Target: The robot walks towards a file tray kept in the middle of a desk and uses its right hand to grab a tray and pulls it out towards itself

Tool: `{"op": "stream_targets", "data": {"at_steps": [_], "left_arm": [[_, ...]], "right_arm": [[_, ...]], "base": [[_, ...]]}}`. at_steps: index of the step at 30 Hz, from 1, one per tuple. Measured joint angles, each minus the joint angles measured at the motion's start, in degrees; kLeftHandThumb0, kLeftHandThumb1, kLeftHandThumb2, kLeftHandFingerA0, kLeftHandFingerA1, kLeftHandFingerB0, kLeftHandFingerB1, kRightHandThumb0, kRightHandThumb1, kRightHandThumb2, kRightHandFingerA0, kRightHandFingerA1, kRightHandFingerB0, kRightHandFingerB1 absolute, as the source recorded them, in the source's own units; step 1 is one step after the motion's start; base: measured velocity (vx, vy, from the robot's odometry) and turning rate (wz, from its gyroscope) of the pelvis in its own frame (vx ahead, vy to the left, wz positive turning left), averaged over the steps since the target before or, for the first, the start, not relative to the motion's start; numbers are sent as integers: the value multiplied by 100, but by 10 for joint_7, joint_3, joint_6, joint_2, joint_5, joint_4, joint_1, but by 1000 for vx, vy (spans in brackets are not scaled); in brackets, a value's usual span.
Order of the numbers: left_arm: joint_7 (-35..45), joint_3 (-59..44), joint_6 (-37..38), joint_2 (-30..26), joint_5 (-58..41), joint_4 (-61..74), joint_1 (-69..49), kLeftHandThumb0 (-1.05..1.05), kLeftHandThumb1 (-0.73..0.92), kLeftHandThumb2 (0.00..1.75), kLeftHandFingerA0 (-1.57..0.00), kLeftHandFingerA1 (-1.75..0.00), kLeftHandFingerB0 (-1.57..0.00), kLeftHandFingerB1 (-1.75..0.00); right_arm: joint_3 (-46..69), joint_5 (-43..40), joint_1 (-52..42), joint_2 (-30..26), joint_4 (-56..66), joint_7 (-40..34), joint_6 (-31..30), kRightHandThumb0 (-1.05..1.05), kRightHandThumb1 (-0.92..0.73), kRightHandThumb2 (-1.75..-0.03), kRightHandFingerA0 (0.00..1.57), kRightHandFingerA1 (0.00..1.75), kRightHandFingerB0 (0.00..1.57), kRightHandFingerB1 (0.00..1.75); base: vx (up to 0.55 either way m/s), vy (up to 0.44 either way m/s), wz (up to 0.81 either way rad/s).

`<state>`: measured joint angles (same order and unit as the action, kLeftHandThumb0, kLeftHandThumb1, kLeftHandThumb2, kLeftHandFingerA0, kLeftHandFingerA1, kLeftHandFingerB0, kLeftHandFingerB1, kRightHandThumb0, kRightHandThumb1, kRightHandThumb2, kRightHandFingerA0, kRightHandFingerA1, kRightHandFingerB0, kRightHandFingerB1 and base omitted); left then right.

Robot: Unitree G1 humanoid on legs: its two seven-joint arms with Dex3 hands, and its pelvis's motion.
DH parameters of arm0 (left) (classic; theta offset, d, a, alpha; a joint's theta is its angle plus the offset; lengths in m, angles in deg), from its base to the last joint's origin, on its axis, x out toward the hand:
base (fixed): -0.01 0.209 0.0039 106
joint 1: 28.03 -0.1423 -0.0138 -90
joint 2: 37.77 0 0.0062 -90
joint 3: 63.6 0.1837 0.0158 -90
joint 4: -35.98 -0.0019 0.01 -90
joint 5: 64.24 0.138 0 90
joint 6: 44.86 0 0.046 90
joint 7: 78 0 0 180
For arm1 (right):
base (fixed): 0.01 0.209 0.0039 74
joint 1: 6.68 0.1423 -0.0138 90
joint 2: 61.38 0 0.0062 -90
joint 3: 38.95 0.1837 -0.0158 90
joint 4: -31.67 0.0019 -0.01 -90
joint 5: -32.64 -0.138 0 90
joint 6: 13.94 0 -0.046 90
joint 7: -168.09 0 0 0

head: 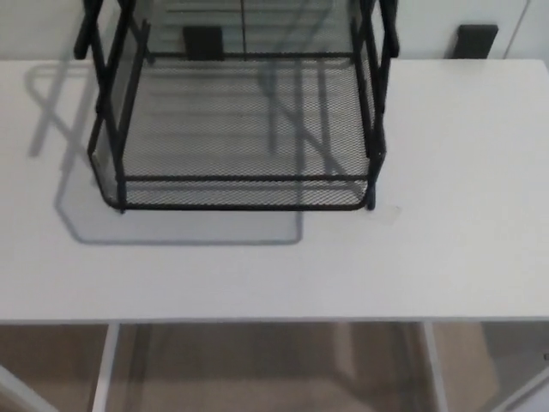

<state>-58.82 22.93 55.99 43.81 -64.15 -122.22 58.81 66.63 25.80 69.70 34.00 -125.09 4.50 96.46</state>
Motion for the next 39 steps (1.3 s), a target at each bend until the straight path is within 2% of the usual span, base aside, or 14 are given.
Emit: {"op": "stream_targets", "data": {"at_steps": [8,10,14,16,17,18,20,27,28,31,32,34,38,39], "left_arm": [[9,-1,-1,4,0,-2,-1,-24,28,66,-48,-43,-31,-36],[10,-2,-1,-1,0,-2,-2,-21,18,81,-35,-59,-20,-52],[12,-2,-1,-4,0,-2,-3,-22,19,80,-37,-60,-20,-52],[13,-1,-1,-5,0,-4,-2,-26,29,65,-50,-42,-31,-36],[14,-1,-1,-4,0,-5,-1,-22,19,81,-39,-61,-20,-52],[15,-1,-1,-4,0,-5,0,-22,19,81,-39,-61,-20,-52],[17,-1,-1,-4,0,-5,0,-24,29,64,-44,-41,-31,-35],[24,-1,-1,-4,0,-12,0,-25,29,63,-43,-41,-30,-34],[25,-1,-1,-4,1,-13,0,-23,19,80,-36,-59,-20,-52],[26,1,-1,-4,2,-14,0,-23,19,80,-36,-59,-20,-52],[26,1,-1,-4,2,-14,1,-27,29,65,-44,-42,-30,-35],[27,1,-1,-4,3,-14,3,-25,29,64,-45,-41,-30,-34],[27,2,-1,-4,4,-14,3,-25,31,64,-43,-40,-31,-34],[27,2,-1,-3,5,-14,4,-22,20,81,-36,-59,-19,-52]], "right_arm": [[-2,-1,-2,-4,-7,3,4,-30,-52,-55,54,52,33,39],[-3,0,-6,-1,-6,5,4,-31,-53,-56,54,53,32,40],[-6,0,-12,4,-5,6,4,-29,-53,-56,54,53,32,40],[-6,0,-13,4,-2,6,4,-29,-52,-56,53,54,32,40],[-6,0,-14,4,-1,6,4,-28,-52,-55,54,53,32,39],[-6,0,-14,4,3,6,4,-28,-52,-55,54,53,32,39],[-6,0,-15,4,9,5,4,-30,-52,-55,54,53,32,40],[-6,-1,-15,4,6,6,4,-30,-52,-56,54,54,32,40],[-6,-1,-15,4,6,6,4,-30,-52,-55,54,53,33,40],[-7,0,-16,4,8,6,4,-29,-52,-55,52,53,32,40],[-7,0,-16,4,9,6,4,-33,-42,-66,52,58,31,47],[-6,-1,-20,9,22,6,5,-19,-54,-55,58,53,38,42],[-7,-6,-59,39,102,14,6,-31,-38,-61,50,53,35,46],[-8,-8,-70,46,125,17,6,-35,-36,-64,50,55,35,47]], "base": [[-1,165,-9],[27,281,5],[64,104,5],[31,1,4],[57,-38,8],[31,-62,7],[-8,-93,5],[-26,-79,2],[0,0,0],[0,0,0],[0,0,0],[0,0,0],[0,0,0],[0,0,0]]}}
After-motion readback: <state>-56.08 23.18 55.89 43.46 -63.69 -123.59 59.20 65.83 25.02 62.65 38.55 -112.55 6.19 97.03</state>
